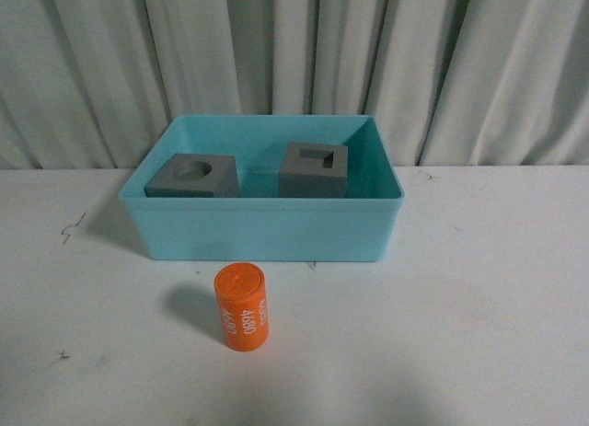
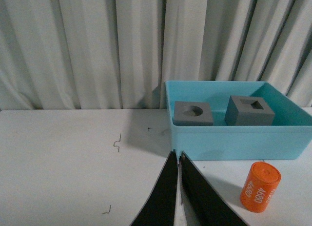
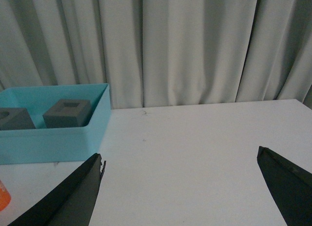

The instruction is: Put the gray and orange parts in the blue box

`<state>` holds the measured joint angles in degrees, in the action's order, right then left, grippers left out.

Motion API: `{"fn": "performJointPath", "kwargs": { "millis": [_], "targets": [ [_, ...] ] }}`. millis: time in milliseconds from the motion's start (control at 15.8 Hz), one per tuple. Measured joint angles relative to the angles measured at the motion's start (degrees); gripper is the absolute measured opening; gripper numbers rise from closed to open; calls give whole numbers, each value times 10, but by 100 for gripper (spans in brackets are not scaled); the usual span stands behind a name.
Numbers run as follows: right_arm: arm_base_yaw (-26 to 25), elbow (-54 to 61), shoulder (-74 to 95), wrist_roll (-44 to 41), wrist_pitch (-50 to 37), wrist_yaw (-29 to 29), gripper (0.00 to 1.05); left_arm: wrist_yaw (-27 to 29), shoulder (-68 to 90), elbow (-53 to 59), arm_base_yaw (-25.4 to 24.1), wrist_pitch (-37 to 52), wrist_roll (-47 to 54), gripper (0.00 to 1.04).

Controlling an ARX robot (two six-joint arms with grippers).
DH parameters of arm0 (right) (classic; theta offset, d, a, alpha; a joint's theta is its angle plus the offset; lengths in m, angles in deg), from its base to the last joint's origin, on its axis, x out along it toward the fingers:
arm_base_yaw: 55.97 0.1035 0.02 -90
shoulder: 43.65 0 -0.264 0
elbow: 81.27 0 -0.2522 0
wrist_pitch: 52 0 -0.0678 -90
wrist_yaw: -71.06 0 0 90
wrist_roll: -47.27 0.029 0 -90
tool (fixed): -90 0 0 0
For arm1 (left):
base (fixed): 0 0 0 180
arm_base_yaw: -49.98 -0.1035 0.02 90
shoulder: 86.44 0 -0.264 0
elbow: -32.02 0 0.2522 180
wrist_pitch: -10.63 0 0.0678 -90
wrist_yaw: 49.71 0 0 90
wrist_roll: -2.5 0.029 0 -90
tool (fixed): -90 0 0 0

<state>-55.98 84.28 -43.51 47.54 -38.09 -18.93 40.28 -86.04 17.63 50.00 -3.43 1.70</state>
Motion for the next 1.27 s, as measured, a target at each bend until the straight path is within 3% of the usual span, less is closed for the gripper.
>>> {"fn": "performJointPath", "kwargs": {
  "millis": [508,698,762,825,952,1079,1143,1270],
  "targets": [
    [0,0,0,0,0,0,98,0,0,0,0,1,0,99],
    [0,0,0,0,1,0,98,0,0,0,0,1,1,98],
    [-2,-20,19,13,68,-22,98,0,0,0,0,1,1,98],
    [-17,-43,68,19,111,-19,98,1,0,0,0,1,1,98],
    [-87,-73,178,17,91,19,98,-1,0,0,0,1,1,98],
    [-231,-129,382,-34,-58,143,98,0,0,0,0,1,1,98],
    [-273,-177,493,-81,-129,224,98,0,0,0,0,1,1,98],
    [-284,-273,658,-167,-144,326,98,0,0,0,0,2,1,98]
  ]
}}
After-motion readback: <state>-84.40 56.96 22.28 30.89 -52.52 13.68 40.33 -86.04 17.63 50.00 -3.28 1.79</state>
